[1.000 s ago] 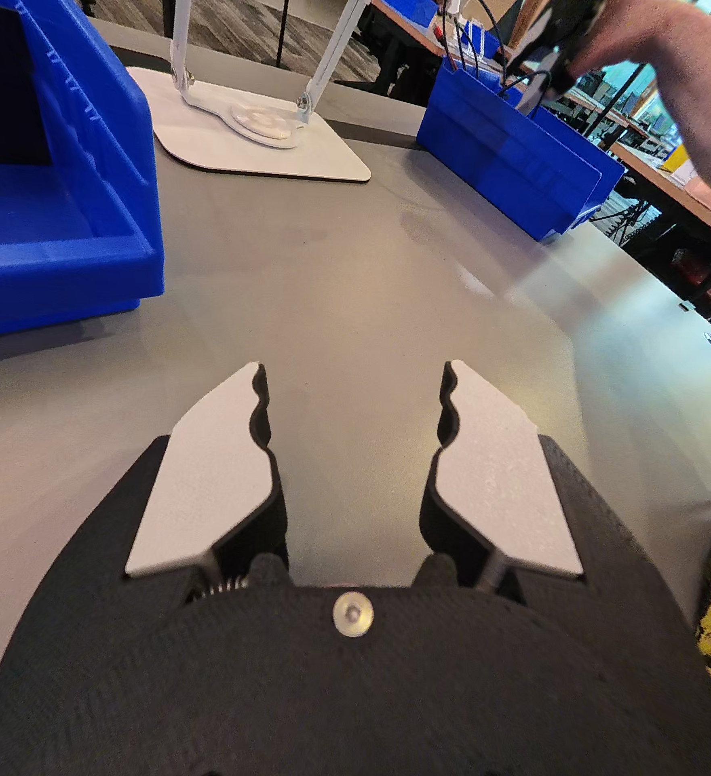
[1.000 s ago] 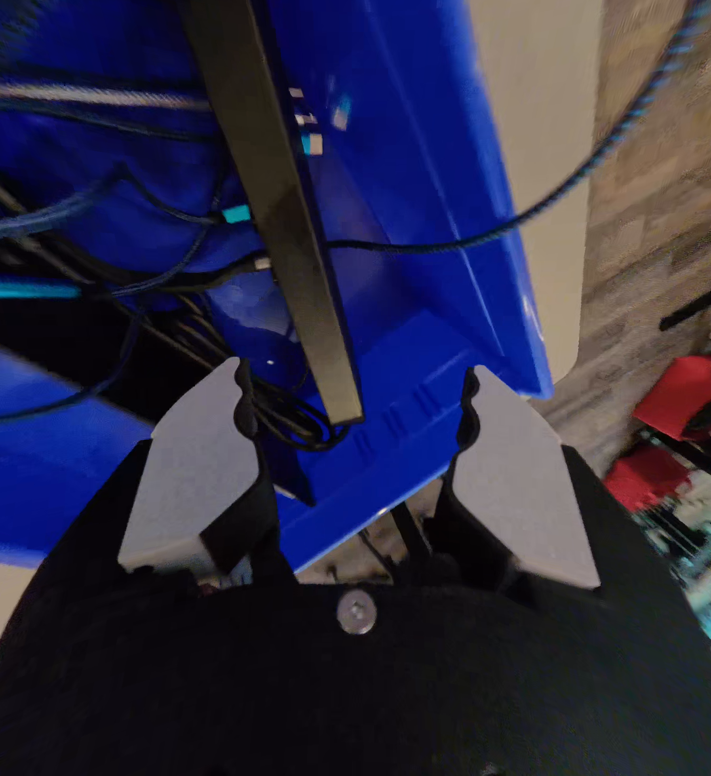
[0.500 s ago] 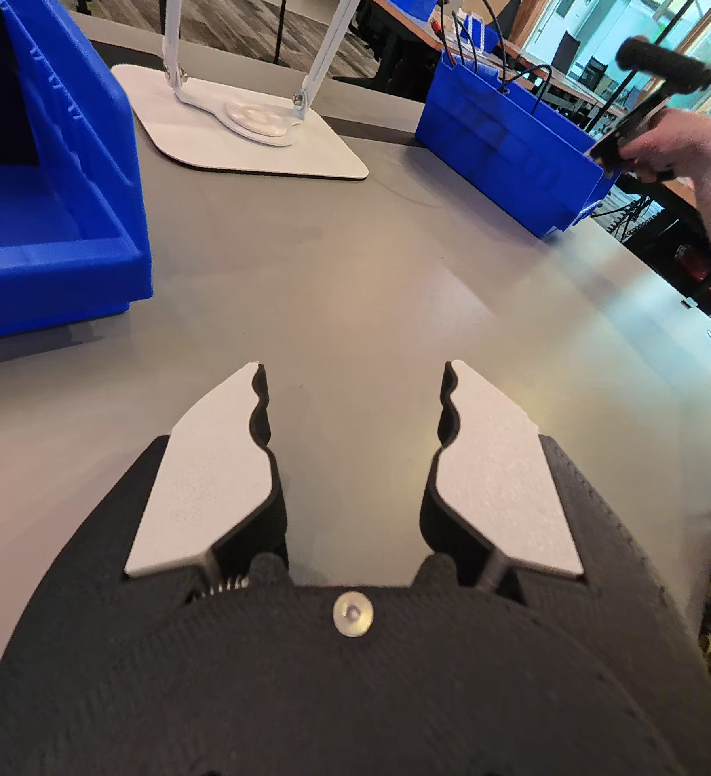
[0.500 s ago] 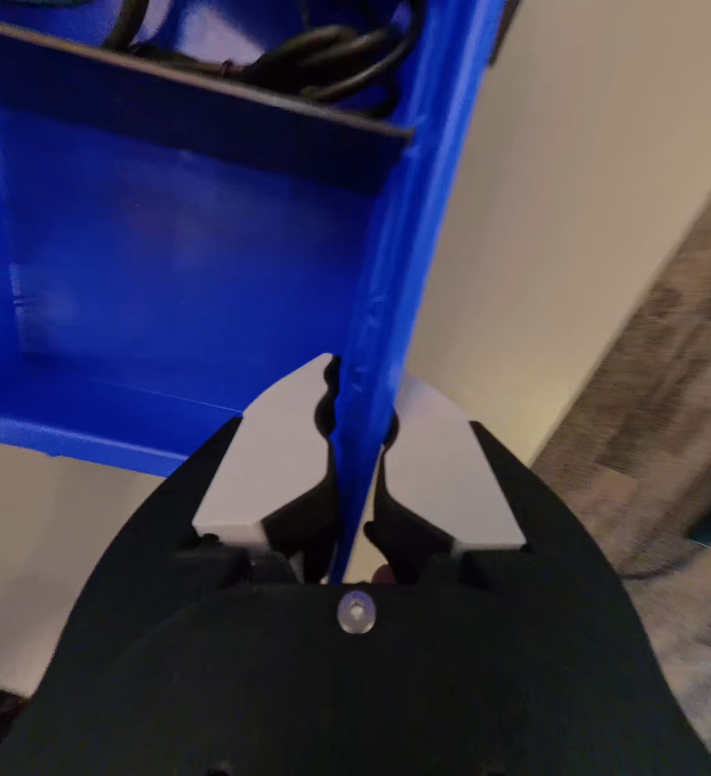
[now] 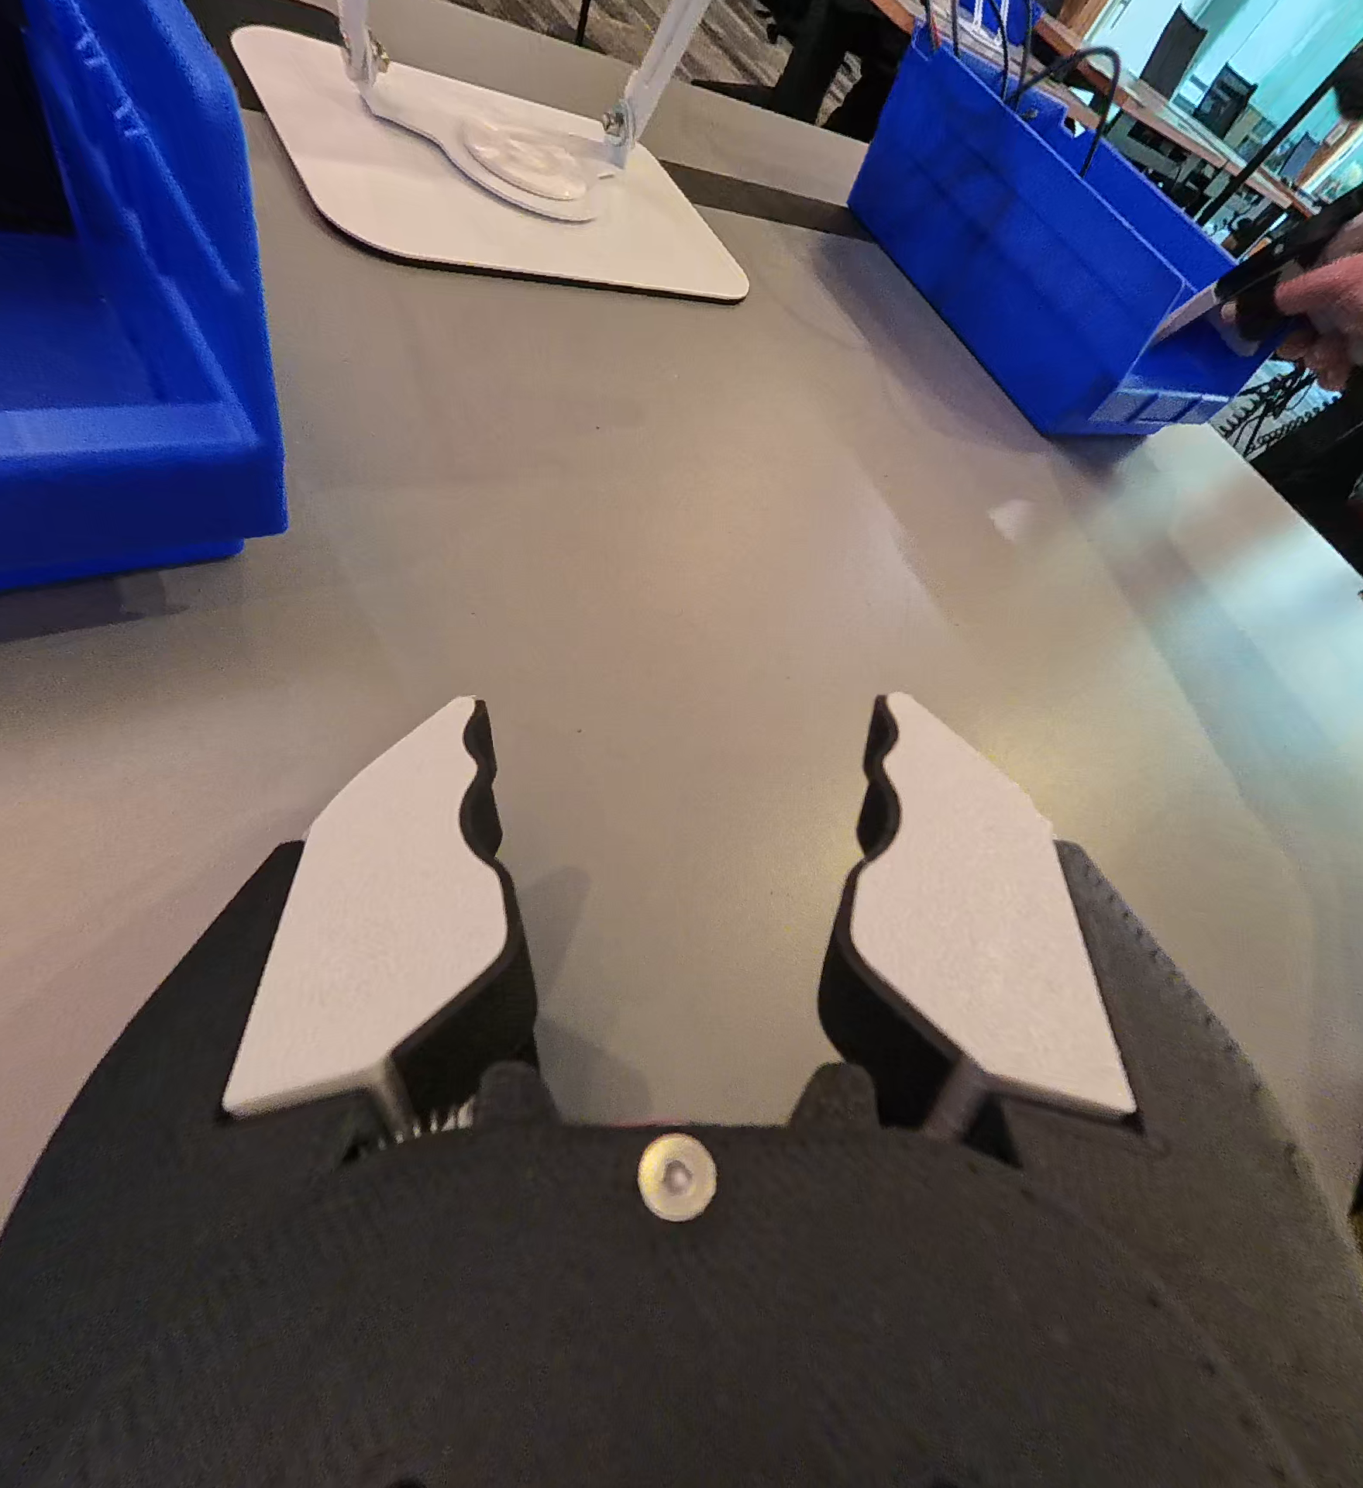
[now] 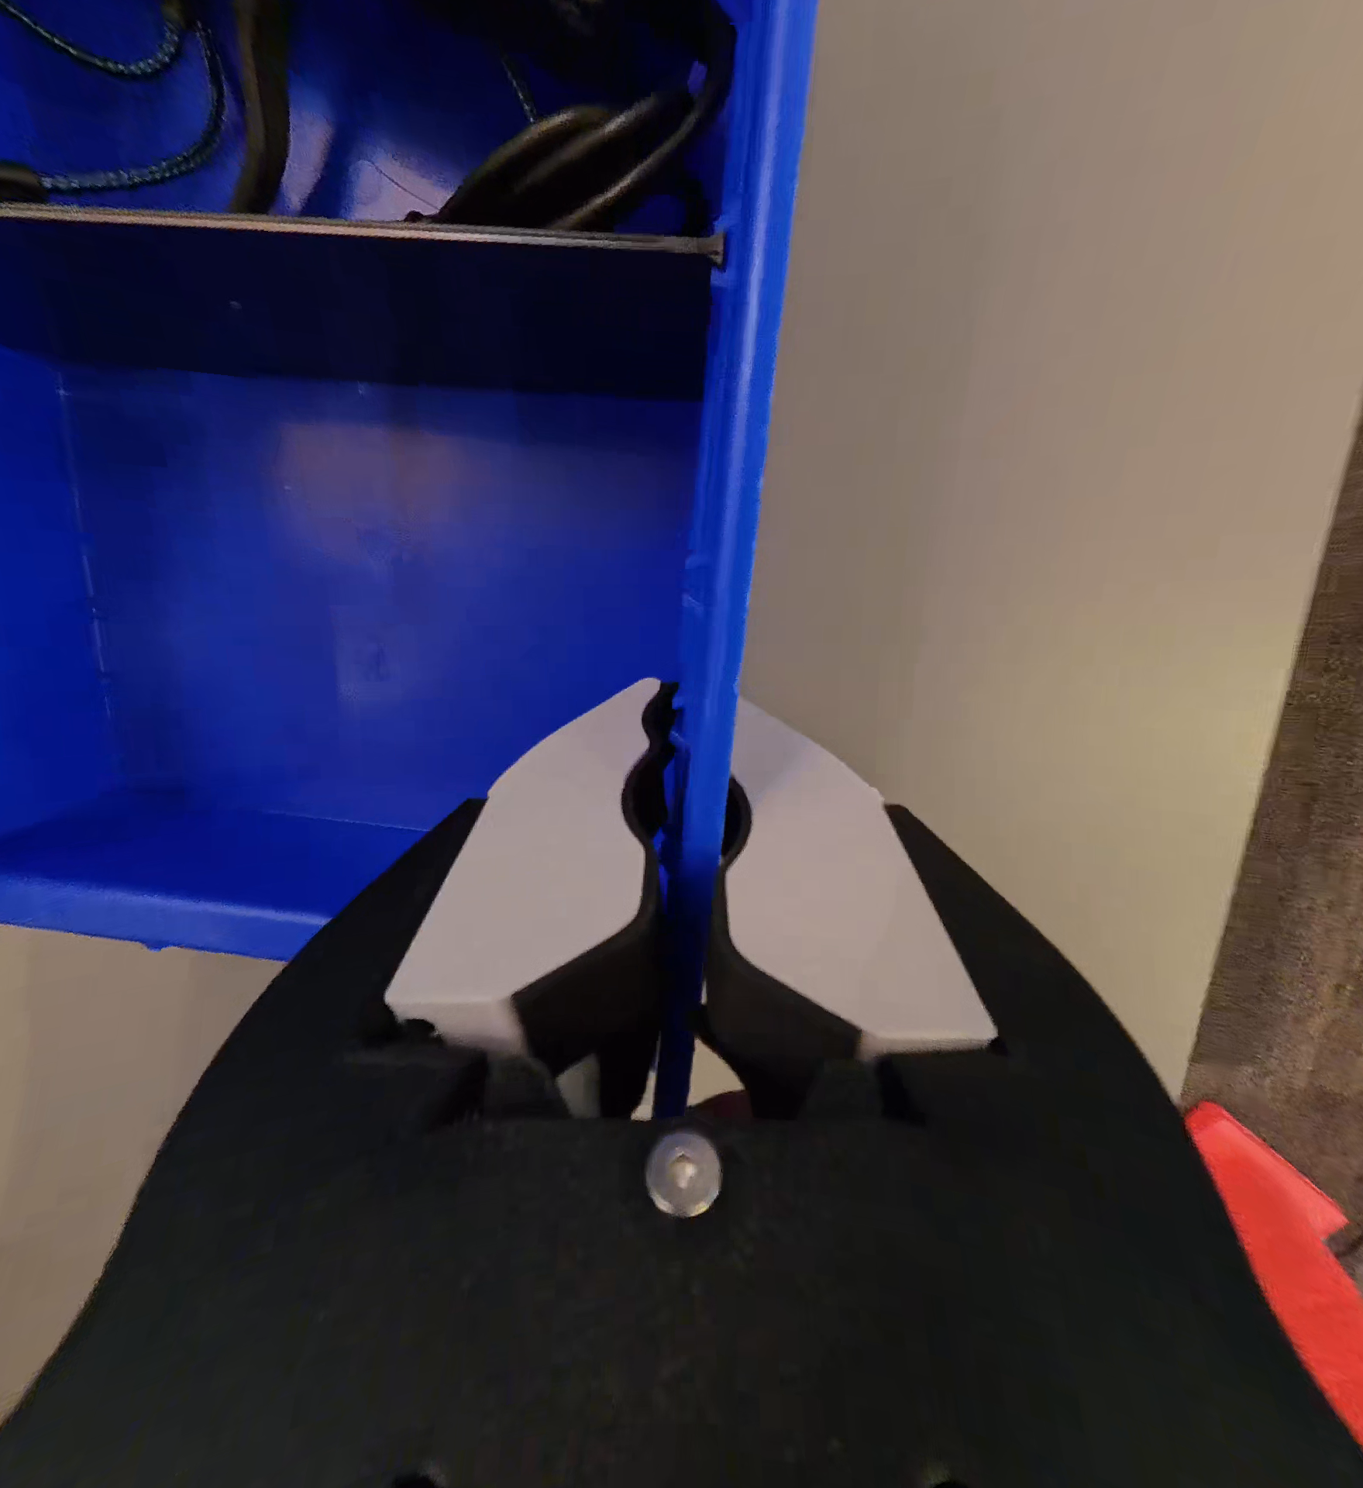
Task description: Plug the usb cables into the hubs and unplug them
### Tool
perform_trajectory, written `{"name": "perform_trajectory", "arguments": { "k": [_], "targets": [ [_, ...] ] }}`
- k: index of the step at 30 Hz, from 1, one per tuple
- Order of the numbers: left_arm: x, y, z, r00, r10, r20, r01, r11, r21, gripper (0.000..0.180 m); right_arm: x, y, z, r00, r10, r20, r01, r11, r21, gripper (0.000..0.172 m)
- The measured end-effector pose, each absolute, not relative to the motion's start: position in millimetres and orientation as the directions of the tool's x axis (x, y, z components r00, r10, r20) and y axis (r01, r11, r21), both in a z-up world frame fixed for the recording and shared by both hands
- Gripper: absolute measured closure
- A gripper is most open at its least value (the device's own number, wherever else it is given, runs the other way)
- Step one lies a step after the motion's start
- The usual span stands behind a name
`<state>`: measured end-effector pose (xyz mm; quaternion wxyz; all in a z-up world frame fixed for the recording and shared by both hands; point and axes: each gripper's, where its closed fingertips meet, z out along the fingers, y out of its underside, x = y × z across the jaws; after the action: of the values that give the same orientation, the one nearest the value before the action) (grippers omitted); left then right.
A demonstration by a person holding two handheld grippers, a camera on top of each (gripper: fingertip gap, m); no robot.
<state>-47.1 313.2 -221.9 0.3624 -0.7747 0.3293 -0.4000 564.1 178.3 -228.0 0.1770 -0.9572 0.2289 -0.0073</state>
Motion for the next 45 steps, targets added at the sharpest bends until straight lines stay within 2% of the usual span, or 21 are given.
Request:
{"name": "perform_trajectory", "arguments": {
  "k": [1, 3, 7, 11, 15, 20, 22, 24, 25, 28, 31, 33, 39, 40, 41, 42, 45],
  "targets": [
    [-48.1, 314.0, -221.2, 0.469, -0.793, 0.389, -0.211, -0.528, -0.823, 0.092, 567.2, 178.5, -226.2, 0.889, -0.458, -0.023, -0.433, -0.822, -0.369, 0.159],
    [-51.6, 315.3, -217.0, 0.479, -0.777, 0.409, -0.176, -0.541, -0.822, 0.093, 569.2, 180.9, -215.4, 0.870, -0.492, 0.007, -0.438, -0.781, -0.444, 0.124],
    [-68.7, 328.6, -196.6, 0.538, -0.772, 0.339, -0.178, -0.498, -0.849, 0.094, 560.6, 184.0, -166.1, 0.863, -0.487, 0.136, -0.311, -0.722, -0.618, 0.102],
    [-92.1, 366.1, -156.8, 0.612, -0.781, 0.125, -0.283, -0.363, -0.888, 0.096, 511.7, 194.4, -134.2, 0.914, -0.346, 0.212, -0.112, -0.718, -0.687, 0.115],
    [-101.8, 424.0, -119.3, 0.615, -0.778, -0.127, -0.452, -0.216, -0.866, 0.094, 449.4, 207.0, -127.1, 0.935, -0.201, 0.290, 0.081, -0.677, -0.731, 0.117],
    [-73.1, 492.8, -103.1, 0.518, -0.838, -0.172, -0.562, -0.182, -0.807, 0.102, 360.7, 211.8, -150.9, 0.982, 0.002, 0.188, 0.150, -0.608, -0.780, 0.126],
    [-58.2, 527.2, -112.7, 0.478, -0.856, -0.198, -0.643, -0.187, -0.743, 0.102, 339.4, 207.9, -169.4, 0.982, 0.054, 0.183, 0.176, -0.630, -0.756, 0.126],
    [-40.2, 554.8, -130.2, 0.428, -0.890, -0.155, -0.707, -0.223, -0.671, 0.110, 316.9, 207.5, -181.5, 0.984, 0.106, 0.144, 0.179, -0.609, -0.773, 0.129],
    [-35.0, 568.0, -142.6, 0.406, -0.903, -0.141, -0.751, -0.242, -0.614, 0.122, 308.0, 206.5, -190.2, 0.983, 0.128, 0.132, 0.183, -0.618, -0.765, 0.130],
    [-26.9, 607.2, -179.5, 0.338, -0.919, -0.202, -0.875, -0.228, -0.427, 0.128, 288.5, 204.3, -212.6, 0.973, 0.184, 0.137, 0.224, -0.637, -0.738, 0.130],
    [-17.8, 619.1, -217.1, 0.290, -0.950, -0.119, -0.925, -0.246, -0.289, 0.123, 277.8, 202.6, -228.7, 0.973, 0.207, 0.103, 0.216, -0.654, -0.725, 0.130],
    [-6.3, 622.8, -223.1, 0.309, -0.951, -0.021, -0.912, -0.291, -0.288, 0.123, 273.9, 202.2, -234.0, 0.973, 0.217, 0.077, 0.203, -0.652, -0.731, 0.131],
    [-24.8, 631.0, -258.7, 0.265, -0.964, -0.016, -0.961, -0.263, -0.090, 0.111, 275.4, 201.7, -239.6, 0.972, 0.228, 0.054, 0.192, -0.648, -0.737, 0.133],
    [-25.9, 628.1, -264.2, 0.273, -0.962, 0.023, -0.959, -0.274, -0.075, 0.118, 276.1, 201.9, -241.0, 0.972, 0.229, 0.050, 0.191, -0.649, -0.736, 0.133],
    [-26.3, 625.4, -268.1, 0.273, -0.960, 0.056, -0.958, -0.277, -0.070, 0.139, 276.7, 202.2, -242.9, 0.971, 0.232, 0.049, 0.193, -0.652, -0.734, 0.133],
    [-26.1, 626.8, -269.1, 0.267, -0.962, 0.049, -0.959, -0.271, -0.081, 0.145, 277.1, 202.3, -244.4, 0.971, 0.234, 0.048, 0.193, -0.653, -0.732, 0.133],
    [-25.5, 628.4, -263.9, 0.239, -0.971, 0.017, -0.966, -0.239, -0.101, 0.146, 276.1, 202.7, -245.3, 0.971, 0.237, 0.033, 0.184, -0.648, -0.739, 0.134]
  ]
}}
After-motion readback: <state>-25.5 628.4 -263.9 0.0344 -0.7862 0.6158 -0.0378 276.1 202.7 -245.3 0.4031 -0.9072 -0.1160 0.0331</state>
